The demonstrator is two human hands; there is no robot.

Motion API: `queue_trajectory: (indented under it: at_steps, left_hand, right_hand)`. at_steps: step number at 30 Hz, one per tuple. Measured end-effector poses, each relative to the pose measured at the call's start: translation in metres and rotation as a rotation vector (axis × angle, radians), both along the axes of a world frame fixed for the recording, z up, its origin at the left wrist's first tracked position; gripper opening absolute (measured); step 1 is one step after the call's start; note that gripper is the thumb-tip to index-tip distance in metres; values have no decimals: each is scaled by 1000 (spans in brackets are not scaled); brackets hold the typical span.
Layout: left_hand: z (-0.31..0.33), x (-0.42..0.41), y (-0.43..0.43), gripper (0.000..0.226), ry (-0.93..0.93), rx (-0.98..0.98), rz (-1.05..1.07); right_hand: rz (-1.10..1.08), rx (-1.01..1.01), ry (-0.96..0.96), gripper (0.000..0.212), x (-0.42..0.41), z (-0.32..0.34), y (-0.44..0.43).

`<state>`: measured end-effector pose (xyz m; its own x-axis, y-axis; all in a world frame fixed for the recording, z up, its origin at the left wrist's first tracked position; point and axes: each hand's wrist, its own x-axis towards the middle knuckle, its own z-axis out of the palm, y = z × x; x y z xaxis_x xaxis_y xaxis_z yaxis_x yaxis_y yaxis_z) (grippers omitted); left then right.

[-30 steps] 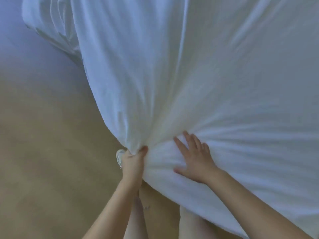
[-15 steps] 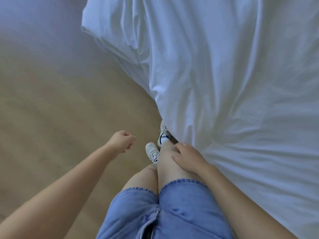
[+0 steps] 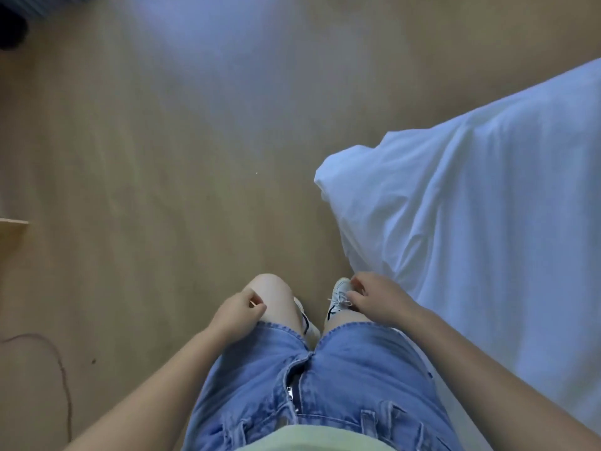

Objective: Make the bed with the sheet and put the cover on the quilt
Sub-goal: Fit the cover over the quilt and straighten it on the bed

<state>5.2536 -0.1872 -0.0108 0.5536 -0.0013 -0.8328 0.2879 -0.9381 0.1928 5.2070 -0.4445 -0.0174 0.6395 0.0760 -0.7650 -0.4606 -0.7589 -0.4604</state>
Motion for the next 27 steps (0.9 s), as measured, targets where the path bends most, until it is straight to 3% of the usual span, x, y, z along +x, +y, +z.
queue_trajectory:
  at_steps: [2,4,7,12,19,23,27]
  left_hand:
    - [-1,34,-8,9,-75,-58,88]
    - [-6,69,-15,9,-86,-100,120]
    - [-17,132,-18,8,-61,-121,36]
    - [-22,299,-14,9,-149,-173,7]
    - [-15,506,-21,9,-112,-7,-349]
    - [-24,565,-77,11,-82,3,-458]
    - [-31,605,-160,11,40,33,-739]
  right_hand:
    - [25,-29,21,14,35,4,-7]
    - [29,-55,43,24,71,2,-14]
    - [19,-74,59,32,134,-5,-24]
    - [-205,-91,69,30,243,-17,-27]
    - [-428,30,50,21,358,0,-18]
    - [-584,28,47,25,404,0,-55]
    - [-743,52,73,21,441,-9,-120]
